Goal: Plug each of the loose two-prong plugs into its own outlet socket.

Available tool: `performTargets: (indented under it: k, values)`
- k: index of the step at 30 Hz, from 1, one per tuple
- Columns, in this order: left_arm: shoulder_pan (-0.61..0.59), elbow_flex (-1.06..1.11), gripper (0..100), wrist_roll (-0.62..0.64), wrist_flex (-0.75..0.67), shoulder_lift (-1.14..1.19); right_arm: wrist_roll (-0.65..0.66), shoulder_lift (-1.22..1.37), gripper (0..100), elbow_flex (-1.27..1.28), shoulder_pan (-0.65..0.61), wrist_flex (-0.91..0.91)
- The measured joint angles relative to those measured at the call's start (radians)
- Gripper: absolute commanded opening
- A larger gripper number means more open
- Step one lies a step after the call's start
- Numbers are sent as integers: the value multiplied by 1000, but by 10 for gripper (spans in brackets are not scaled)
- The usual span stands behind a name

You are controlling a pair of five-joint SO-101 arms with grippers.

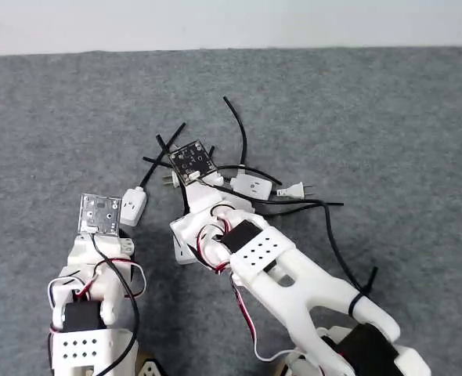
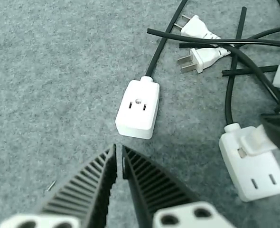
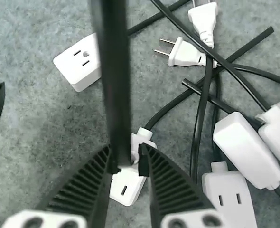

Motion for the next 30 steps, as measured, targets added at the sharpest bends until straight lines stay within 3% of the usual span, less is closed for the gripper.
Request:
performTargets:
  k: [30]
  values:
    - [0, 0, 13, 0, 0, 0, 54, 3, 8, -61, -2, 91]
